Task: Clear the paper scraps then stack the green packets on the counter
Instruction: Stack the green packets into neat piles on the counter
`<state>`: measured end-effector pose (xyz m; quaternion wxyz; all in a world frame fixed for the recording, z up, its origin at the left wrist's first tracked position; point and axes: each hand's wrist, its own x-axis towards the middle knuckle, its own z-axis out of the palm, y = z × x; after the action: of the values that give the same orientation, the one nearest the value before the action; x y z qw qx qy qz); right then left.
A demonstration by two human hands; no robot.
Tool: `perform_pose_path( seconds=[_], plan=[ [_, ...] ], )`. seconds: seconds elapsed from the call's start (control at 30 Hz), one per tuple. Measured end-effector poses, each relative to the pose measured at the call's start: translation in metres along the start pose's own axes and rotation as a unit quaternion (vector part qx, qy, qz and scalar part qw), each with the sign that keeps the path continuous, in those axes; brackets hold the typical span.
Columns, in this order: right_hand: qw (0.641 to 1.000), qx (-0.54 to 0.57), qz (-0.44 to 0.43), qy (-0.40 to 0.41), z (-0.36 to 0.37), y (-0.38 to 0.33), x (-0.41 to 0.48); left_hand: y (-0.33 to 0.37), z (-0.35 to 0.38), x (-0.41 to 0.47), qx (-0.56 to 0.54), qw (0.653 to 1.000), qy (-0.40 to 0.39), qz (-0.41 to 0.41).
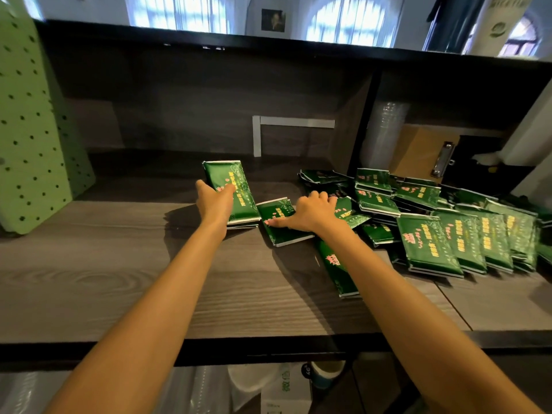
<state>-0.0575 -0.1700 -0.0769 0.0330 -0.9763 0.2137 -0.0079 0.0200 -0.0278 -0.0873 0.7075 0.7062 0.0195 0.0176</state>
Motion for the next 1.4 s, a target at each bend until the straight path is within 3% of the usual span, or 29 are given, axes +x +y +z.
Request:
perform_pose_path(
  seconds=[0.17,0.43,0.63,0.73,0.8,1.07,1.27,1.33,1.4],
  plan=[
    [0.998,0.05,0.012,-0.046,-0.001,0.0,0.008,-0.005,0.002,0.005,0.003,1.0,-0.006,0.009],
    [0.959,0.276,-0.017,-0.062,-0.007,0.012,0.017,-0.002,0.003,0.012,-0.012,1.0,-0.023,-0.003],
    [0.874,0.485,0.027,0.01,-0.014,0.02,0.013,-0.002,0.0,0.011,-0.015,0.999,-0.032,-0.004],
    [0.804,0.595,0.01,-0.001,-0.012,0.019,0.013,-0.004,0.003,0.007,0.003,0.999,-0.043,-0.006],
    [0.788,0.616,-0.006,-0.01,-0.009,0.015,0.011,-0.004,0.004,0.005,0.012,0.998,-0.059,-0.011],
    [0.868,0.491,-0.069,0.037,0.003,-0.002,0.01,-0.001,0.012,-0.009,0.0,0.994,-0.106,-0.011],
    [0.891,0.439,-0.097,0.07,0.003,-0.008,0.004,-0.002,0.013,-0.017,-0.013,0.988,-0.152,-0.017],
    [0.9,0.42,-0.085,0.087,0.0,-0.005,0.001,-0.002,0.013,-0.018,0.0,0.989,-0.15,-0.017],
    [0.944,0.303,-0.04,0.127,-0.003,0.002,-0.002,-0.001,0.012,-0.018,-0.015,0.988,-0.15,-0.025]
  ],
)
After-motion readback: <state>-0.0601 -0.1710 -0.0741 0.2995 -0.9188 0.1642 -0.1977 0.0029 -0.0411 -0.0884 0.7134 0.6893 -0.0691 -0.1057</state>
